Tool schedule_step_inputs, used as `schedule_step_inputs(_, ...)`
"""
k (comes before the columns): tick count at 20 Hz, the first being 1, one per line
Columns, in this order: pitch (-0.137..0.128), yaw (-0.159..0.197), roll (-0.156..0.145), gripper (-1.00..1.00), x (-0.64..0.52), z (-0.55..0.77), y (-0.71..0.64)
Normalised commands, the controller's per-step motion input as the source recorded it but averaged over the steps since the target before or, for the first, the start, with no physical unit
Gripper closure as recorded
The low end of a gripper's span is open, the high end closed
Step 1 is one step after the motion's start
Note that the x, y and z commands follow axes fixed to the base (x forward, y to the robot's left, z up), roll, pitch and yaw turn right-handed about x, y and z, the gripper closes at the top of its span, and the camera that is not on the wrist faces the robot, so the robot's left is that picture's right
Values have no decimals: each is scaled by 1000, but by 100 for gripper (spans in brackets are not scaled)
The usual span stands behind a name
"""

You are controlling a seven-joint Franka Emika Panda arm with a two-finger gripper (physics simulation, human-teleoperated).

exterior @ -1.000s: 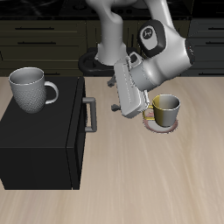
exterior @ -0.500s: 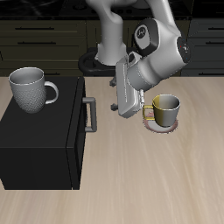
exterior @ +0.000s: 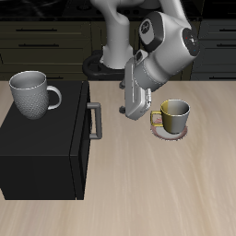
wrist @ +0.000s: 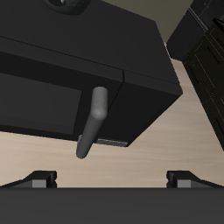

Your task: Open the microwave

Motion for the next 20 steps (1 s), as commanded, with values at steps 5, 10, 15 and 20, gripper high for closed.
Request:
schedule_step_inputs(5, -6, -3, 22, -100, 63, -31, -14)
schedule_step_inputs(10, -28, 6, 8, -100, -34, -44, 13)
schedule_step_inputs(15, -26, -19, 24, -100, -4, -48, -10)
schedule_step_inputs(20, -14, 3, -4, -100, 110, 1, -136)
